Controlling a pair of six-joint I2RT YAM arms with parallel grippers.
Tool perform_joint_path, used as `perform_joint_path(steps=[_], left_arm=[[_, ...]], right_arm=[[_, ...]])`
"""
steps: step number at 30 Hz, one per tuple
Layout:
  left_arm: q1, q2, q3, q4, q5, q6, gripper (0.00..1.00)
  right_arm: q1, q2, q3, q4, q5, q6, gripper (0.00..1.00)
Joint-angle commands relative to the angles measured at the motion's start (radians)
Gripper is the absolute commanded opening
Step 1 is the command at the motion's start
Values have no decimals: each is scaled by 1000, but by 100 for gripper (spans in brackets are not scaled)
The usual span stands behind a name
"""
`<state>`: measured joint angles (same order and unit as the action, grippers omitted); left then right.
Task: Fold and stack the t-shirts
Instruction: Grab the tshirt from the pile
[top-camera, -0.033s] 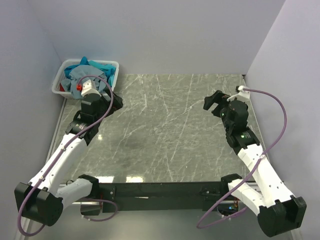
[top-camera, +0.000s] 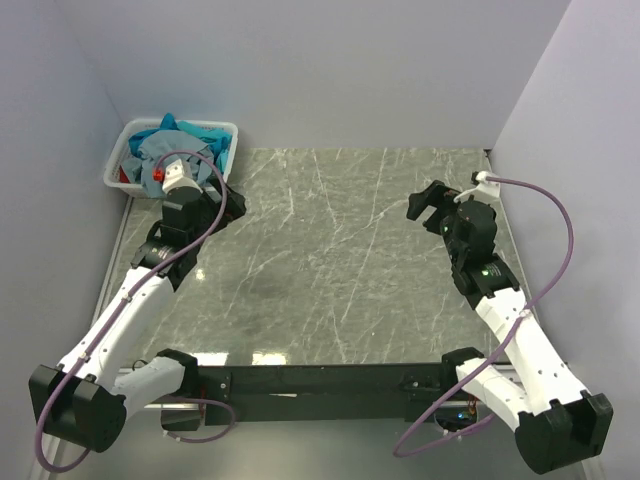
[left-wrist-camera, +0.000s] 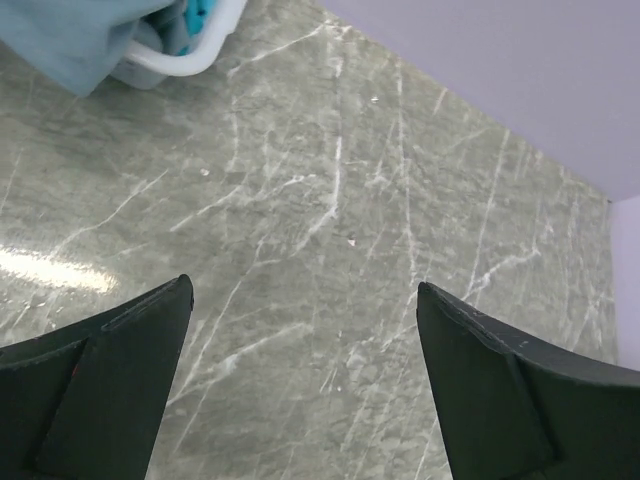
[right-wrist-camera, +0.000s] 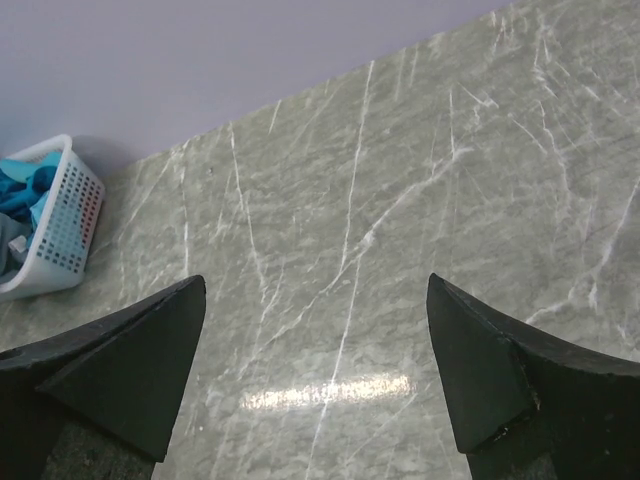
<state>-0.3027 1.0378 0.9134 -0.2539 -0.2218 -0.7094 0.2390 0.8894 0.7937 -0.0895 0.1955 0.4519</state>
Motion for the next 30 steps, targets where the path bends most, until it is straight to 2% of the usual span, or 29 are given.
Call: perform_joint_path(steps=[1, 9, 12, 13, 19, 24, 27, 30], left_arm=[[-4, 14, 25, -31, -68, -32, 100], [-3, 97, 128, -111, -177, -36, 99], [37, 137, 179, -113, -218, -12, 99], [95, 152, 214, -119, -211, -4, 99], [382, 315, 323, -61, 88, 8, 99], [419, 496, 430, 19, 180, 54, 99], [432, 634, 606, -34, 185, 77, 99], [433, 769, 717, -119, 154, 113, 99]], right_arm=[[0, 23, 56, 10, 35, 8, 97], [0, 34, 24, 85, -8, -9, 98], [2, 45, 33, 77, -4, -15, 98], [0, 49, 33, 76, 2, -16, 98], [0, 91, 47, 85, -18, -41, 99], [0, 126, 65, 77, -10, -59, 99], [2, 141, 73, 71, -4, -67, 99], [0, 157, 84, 59, 4, -73, 98]])
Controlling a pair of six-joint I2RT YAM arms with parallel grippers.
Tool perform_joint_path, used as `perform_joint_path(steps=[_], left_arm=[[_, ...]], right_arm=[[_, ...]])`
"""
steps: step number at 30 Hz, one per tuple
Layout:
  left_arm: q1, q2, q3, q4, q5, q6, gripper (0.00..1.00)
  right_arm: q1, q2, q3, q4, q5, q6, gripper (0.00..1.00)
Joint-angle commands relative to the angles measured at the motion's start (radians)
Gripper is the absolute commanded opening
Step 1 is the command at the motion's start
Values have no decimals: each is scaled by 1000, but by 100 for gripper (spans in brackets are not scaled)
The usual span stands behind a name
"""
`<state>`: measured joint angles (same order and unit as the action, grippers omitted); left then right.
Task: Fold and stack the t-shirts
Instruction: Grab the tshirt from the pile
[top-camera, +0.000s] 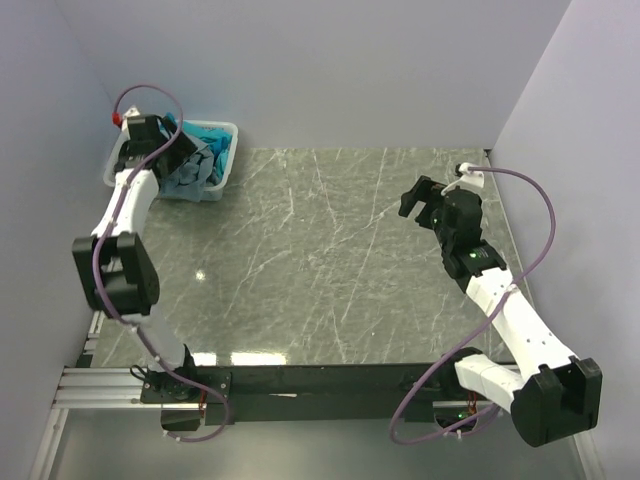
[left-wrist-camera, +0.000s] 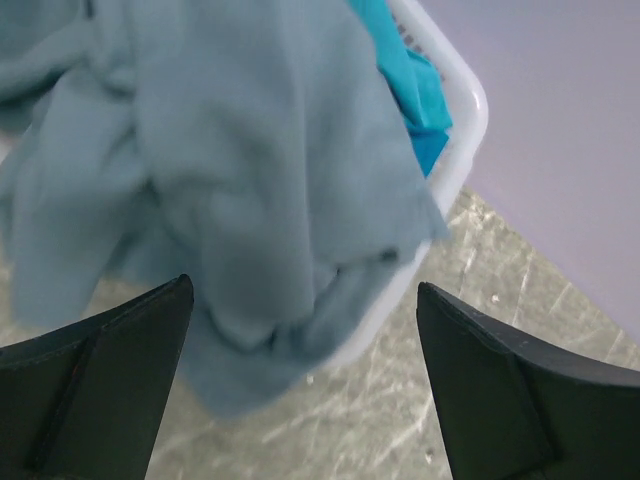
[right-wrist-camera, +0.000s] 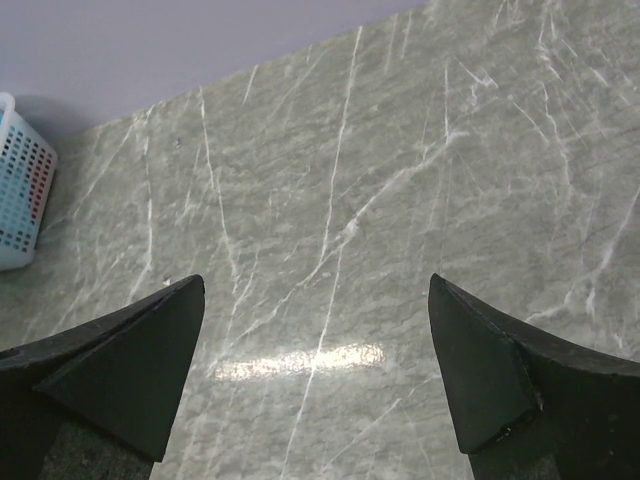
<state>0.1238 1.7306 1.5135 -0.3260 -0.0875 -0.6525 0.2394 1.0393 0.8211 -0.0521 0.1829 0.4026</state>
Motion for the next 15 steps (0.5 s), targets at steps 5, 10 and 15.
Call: perform_joint_path(steps=[5, 10, 15], left_arm=[[8, 263, 316, -149, -35, 88, 99], [8, 300, 349, -144, 11, 108, 63], [10, 203, 295, -78, 66, 108, 0]], right_arm=[[1, 21, 69, 8, 26, -31, 98], [-2, 30, 73, 0, 26, -30, 98], [0, 25, 81, -20, 53, -27, 98]])
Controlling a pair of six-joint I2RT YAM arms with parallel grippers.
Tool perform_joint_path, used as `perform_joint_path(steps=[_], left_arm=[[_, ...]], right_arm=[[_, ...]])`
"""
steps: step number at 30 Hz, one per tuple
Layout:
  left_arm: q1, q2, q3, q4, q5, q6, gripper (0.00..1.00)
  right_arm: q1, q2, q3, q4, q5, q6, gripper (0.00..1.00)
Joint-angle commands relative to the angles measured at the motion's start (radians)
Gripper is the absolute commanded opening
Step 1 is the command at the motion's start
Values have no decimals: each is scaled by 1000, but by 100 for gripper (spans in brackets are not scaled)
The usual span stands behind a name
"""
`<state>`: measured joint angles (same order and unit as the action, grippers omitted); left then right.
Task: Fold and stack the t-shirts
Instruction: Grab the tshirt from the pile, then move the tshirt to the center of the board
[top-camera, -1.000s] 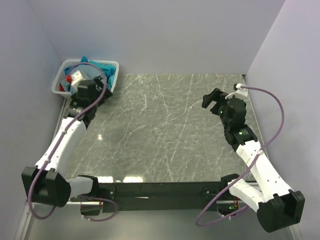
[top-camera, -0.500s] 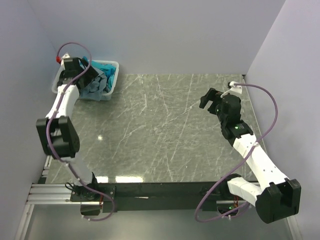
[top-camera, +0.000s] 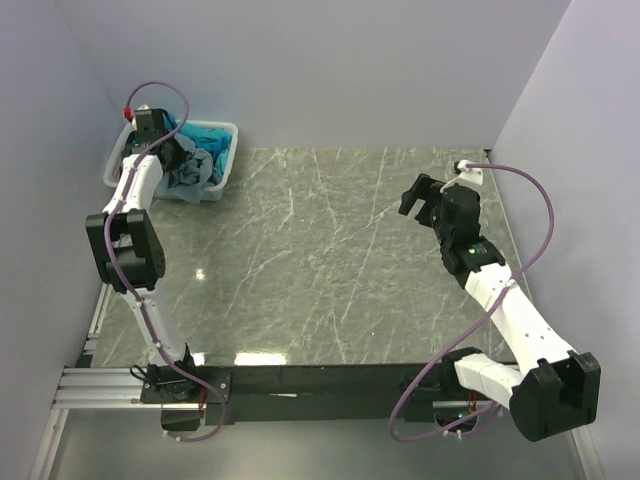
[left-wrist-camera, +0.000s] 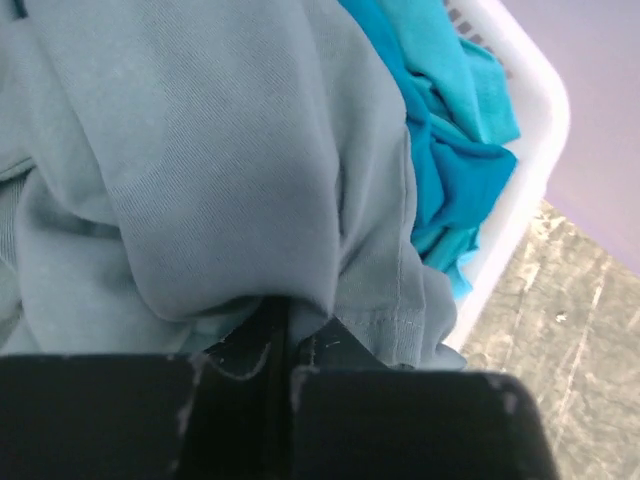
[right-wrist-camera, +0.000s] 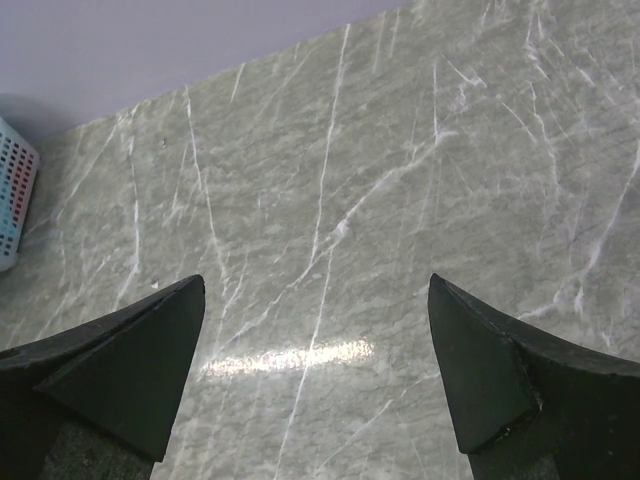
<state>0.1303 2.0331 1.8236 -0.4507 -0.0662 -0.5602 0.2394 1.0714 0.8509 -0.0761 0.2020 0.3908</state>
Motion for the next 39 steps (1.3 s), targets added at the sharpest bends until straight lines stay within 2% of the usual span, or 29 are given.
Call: perform_joint_path(steps=[1, 6, 12, 14, 15, 16, 18, 19, 22, 25, 30, 33, 34, 35, 36, 37, 39], left_arm=[[3, -128, -29, 87, 51, 19, 0], [2, -374, -107, 214, 147, 22, 1], [-23, -606, -129, 365, 411, -21, 1], [-69, -666, -129, 400, 491, -23, 1], [-101, -681, -121, 402, 487, -11, 1], [-195, -695, -110, 391, 473, 40, 3], [-300, -720, -87, 363, 447, 121, 5], [-386, -726, -86, 365, 447, 129, 4], [-492, -732, -86, 404, 497, 122, 2], [-566, -719, -84, 438, 509, 112, 2], [-610, -654, -134, 437, 418, 103, 7], [-609, -607, -228, 382, 167, 86, 30], [-607, -594, -254, 363, 32, 77, 54], [-603, -568, -274, 340, -19, 65, 72], [-600, -556, -299, 281, -61, 53, 88], [-594, -547, -314, 258, -102, 37, 99], [-590, -542, -375, 225, -199, 13, 100]], right_arm=[[0, -10, 47, 4, 36, -13, 98], [-2, -37, 31, 21, 17, -13, 98], [0, -74, 1, 53, -3, 0, 97], [1, -90, -7, 59, -13, 8, 97], [0, -97, -12, 61, -16, 11, 97], [-2, -103, -21, 67, -16, 13, 97], [-2, -129, -33, 75, -21, 20, 97], [0, -139, -44, 73, -21, 22, 97], [-2, -186, -65, 82, -13, 31, 97], [0, -220, -82, 98, 14, 36, 97], [-2, -238, -84, 55, 60, 37, 97], [-2, -225, -64, 23, 96, 39, 97], [0, -212, -53, 3, 100, 39, 97], [0, -208, -49, -2, 100, 36, 97], [-2, -200, -44, -7, 100, 36, 97], [-2, -185, -36, -14, 100, 39, 98], [0, -168, -30, -19, 97, 39, 99]])
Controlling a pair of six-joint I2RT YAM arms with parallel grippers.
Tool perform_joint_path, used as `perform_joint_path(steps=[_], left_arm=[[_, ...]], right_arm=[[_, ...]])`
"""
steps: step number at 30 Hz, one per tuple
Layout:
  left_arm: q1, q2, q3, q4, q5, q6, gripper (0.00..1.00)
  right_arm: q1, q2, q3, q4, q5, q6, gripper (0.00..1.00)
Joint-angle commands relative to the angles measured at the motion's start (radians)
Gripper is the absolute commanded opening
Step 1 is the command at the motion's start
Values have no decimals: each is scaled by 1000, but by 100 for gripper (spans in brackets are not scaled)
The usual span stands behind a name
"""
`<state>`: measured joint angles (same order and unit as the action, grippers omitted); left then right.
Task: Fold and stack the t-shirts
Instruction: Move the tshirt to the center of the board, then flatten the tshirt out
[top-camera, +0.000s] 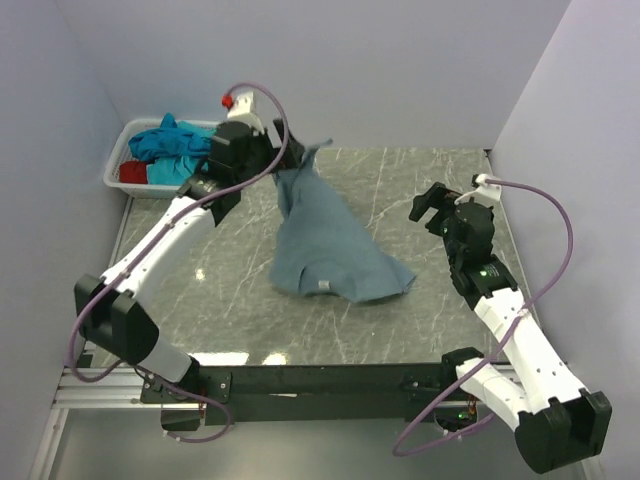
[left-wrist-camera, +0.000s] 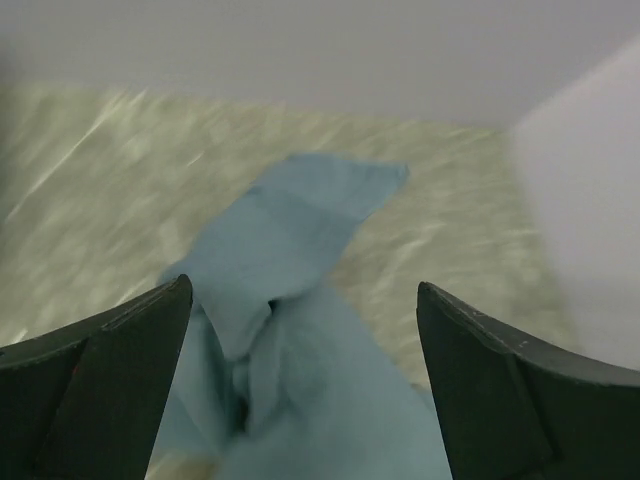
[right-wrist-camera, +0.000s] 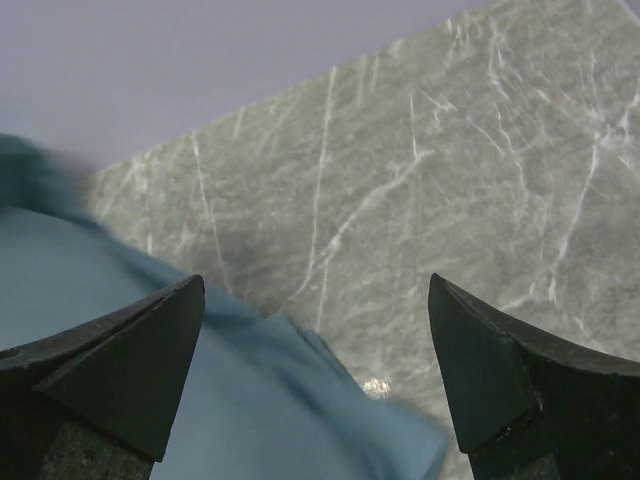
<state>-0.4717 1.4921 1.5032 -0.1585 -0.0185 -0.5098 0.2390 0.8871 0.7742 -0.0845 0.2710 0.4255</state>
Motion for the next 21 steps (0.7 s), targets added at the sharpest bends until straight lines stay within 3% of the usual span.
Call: perform_joint_path(steps=[1, 8, 15, 21], left_arm=[[12, -10, -78, -70, -276, -45, 99], [13, -62, -297, -79, -210, -98, 99], [5, -119, -523, -165, -135, -212, 100], [-7, -197, -742, -161, -43, -311, 99]], right_arm=[[-1, 36, 57, -17, 20, 5, 99], [0, 136, 106, -64, 10, 53, 99], [0, 220, 155, -230, 120, 147, 99], [0, 228, 67, -225, 76, 223, 99]])
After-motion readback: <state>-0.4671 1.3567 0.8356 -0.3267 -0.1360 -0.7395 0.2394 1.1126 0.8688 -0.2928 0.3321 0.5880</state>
